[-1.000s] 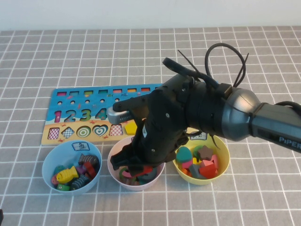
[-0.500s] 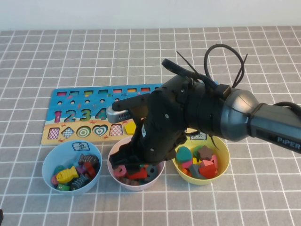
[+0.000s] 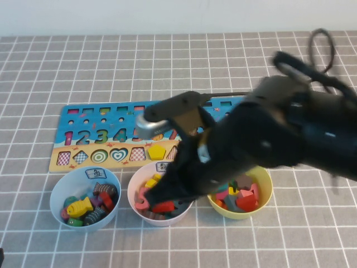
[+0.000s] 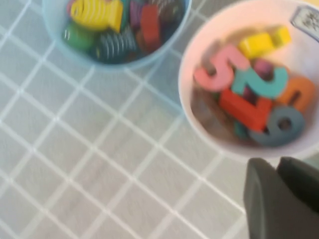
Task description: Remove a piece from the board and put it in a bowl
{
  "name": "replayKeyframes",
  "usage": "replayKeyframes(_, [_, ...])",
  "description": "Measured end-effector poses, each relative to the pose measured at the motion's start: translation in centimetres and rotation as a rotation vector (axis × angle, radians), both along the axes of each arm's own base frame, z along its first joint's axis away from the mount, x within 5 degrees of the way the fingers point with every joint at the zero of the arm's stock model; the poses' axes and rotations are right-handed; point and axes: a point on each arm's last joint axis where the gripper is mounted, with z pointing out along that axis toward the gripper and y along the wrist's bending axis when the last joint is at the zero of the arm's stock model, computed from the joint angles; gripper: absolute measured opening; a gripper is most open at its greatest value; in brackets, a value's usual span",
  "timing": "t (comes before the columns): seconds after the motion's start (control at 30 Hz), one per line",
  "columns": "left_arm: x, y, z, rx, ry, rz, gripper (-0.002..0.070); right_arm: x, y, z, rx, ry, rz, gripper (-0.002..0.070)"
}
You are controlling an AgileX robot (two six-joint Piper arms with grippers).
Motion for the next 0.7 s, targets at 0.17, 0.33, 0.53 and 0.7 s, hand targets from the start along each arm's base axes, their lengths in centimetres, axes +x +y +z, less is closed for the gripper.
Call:
replayKeyframes(0.17, [0.0,0.0,0.0,0.0,0.0,0.0,-0.0001,-2.5,-3.3,1.2,-0.031,-0.044,0.087,-0.0008])
replayKeyframes(0.33, [0.0,0.0,0.0,0.0,0.0,0.0,-0.0001,-5.1,-6.7,2.3,-0.047,-0.086,0.156,-0.0014])
replayKeyframes(0.53, [0.0,0.0,0.0,0.0,0.0,0.0,-0.0001,-7.9,-10.4,2.6,-0.063,-0.083,0.174,-0.0015])
replayKeyframes(0.7, [0.0,0.0,0.0,0.0,0.0,0.0,-0.0001,-9.6,-12.4,2.9,-0.141,-0.013,0.193,-0.0015])
